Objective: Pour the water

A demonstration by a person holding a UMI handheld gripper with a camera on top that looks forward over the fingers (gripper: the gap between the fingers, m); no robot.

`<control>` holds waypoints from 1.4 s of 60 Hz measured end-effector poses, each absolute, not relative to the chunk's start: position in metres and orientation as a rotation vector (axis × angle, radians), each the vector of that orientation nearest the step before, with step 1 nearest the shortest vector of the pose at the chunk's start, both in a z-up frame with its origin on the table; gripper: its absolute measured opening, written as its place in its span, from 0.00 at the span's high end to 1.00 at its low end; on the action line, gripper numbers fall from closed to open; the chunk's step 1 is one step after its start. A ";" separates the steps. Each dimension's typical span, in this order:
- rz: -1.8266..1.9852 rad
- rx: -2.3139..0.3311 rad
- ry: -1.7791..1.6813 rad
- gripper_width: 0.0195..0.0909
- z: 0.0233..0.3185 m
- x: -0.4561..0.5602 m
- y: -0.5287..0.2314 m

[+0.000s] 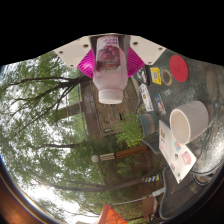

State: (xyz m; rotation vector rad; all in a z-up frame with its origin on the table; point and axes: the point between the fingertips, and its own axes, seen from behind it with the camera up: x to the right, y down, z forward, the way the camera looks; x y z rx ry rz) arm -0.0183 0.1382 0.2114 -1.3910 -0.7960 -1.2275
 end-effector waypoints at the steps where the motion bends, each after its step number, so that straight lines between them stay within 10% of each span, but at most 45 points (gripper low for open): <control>1: -1.274 -1.358 -0.861 0.73 0.212 -0.031 0.141; 35: -1.856 -0.746 -1.779 0.73 0.176 -0.104 0.174; 57: -1.129 -1.289 -0.800 0.73 0.277 -0.068 0.162; 70: -0.123 -1.575 -0.039 0.73 0.200 -0.033 0.172; 84: 0.004 -1.657 0.090 0.73 0.112 -0.008 0.195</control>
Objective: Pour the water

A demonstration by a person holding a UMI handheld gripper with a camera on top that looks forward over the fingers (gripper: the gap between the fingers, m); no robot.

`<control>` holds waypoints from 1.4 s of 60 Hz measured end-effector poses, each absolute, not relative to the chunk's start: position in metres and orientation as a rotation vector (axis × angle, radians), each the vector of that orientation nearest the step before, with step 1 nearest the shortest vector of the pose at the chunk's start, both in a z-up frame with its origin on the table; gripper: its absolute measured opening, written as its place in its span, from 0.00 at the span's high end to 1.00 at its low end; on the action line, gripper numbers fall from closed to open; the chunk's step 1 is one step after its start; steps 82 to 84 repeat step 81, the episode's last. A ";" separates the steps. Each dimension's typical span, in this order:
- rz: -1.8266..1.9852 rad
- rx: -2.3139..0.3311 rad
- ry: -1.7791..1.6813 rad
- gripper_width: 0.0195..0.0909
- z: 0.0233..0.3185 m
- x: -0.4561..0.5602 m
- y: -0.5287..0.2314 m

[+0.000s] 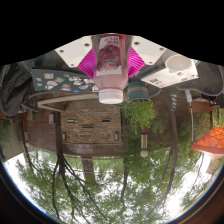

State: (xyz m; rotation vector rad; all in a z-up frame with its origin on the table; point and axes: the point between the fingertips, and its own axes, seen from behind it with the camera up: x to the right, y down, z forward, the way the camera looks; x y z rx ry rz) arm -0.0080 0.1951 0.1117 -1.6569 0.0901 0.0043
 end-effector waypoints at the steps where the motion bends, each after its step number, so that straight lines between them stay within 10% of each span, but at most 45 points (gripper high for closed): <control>1: 0.005 -1.658 0.086 0.73 0.109 -0.008 0.196; 31: -0.048 -1.712 0.043 0.63 0.082 -0.019 0.193; 39: -0.043 -1.736 0.053 0.46 0.080 -0.017 0.191; 46: 0.013 -1.827 0.077 0.07 0.069 -0.023 0.172; 84: -0.026 -1.789 0.001 0.10 0.117 -0.068 -0.106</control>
